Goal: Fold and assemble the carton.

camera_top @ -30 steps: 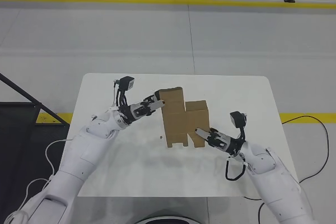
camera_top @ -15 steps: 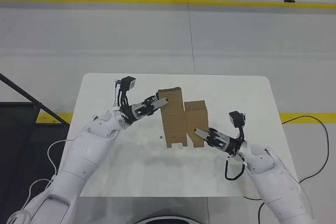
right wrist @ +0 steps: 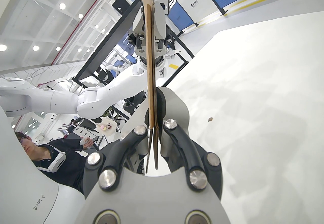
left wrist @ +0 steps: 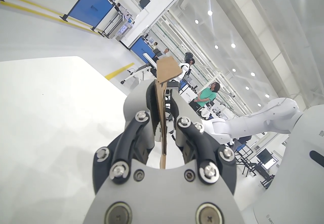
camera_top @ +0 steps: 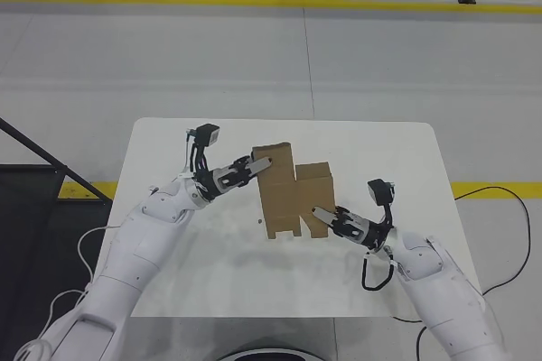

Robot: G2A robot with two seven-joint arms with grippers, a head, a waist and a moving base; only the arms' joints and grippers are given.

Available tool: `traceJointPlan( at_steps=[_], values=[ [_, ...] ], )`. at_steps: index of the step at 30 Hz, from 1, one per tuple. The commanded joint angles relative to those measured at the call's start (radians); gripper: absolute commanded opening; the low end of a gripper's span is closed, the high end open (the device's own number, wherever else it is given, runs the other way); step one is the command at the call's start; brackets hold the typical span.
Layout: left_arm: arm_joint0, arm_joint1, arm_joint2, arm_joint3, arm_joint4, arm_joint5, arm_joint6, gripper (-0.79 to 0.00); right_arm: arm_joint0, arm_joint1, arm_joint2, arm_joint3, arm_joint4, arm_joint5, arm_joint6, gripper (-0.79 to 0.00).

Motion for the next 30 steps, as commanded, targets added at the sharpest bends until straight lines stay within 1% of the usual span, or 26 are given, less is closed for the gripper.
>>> traceJointPlan(
  at_steps=[1, 3, 4, 15, 16, 17, 18, 19, 20, 26, 30],
  values=[
    [0.0, -0.002, -0.001, 0.002, -0.002, 0.0, -0.006, -0.711, 0.001, 0.0, -0.001, 0.001, 0.0, 0.0, -0.001, -0.785],
    [-0.001, -0.003, -0.001, 0.002, -0.002, 0.0, -0.006, -0.779, 0.002, 0.001, -0.002, 0.003, -0.001, 0.0, -0.002, -0.785],
    [-0.001, -0.004, -0.001, 0.003, -0.001, 0.0, -0.006, -0.785, 0.002, 0.001, -0.003, 0.003, -0.001, 0.001, -0.003, -0.785],
    [-0.001, -0.005, -0.005, -0.004, 0.003, 0.0, -0.006, -0.785, 0.006, 0.003, -0.008, 0.007, 0.001, 0.005, -0.01, -0.785],
    [-0.001, -0.005, -0.007, -0.006, 0.004, 0.0, -0.006, -0.785, 0.006, 0.003, -0.007, 0.007, 0.001, 0.005, -0.011, -0.751],
    [0.0, -0.004, -0.009, -0.009, 0.005, 0.0, -0.006, -0.785, 0.007, 0.003, -0.007, 0.008, 0.001, 0.005, -0.012, -0.597],
    [0.0, -0.004, -0.011, -0.011, 0.006, 0.0, -0.006, -0.785, 0.007, 0.003, -0.006, 0.008, 0.001, 0.006, -0.014, -0.428],
    [0.001, -0.003, -0.014, -0.013, 0.006, 0.0, -0.006, -0.785, 0.006, 0.004, -0.005, 0.008, 0.002, 0.006, -0.015, -0.108],
    [0.001, -0.003, -0.017, -0.015, 0.006, 0.0, -0.006, -0.785, 0.006, 0.005, -0.003, 0.009, 0.002, 0.007, -0.015, 0.0],
    [0.007, -0.002, -0.034, -0.028, 0.016, 0.0, -0.006, -0.785, -0.003, 0.01, 0.013, 0.002, 0.007, 0.008, -0.019, 0.0],
    [0.012, -0.003, -0.055, -0.041, 0.035, 0.0, -0.006, -0.785, -0.025, 0.019, 0.055, -0.018, -0.02, 0.003, -0.051, 0.0]
  ],
)
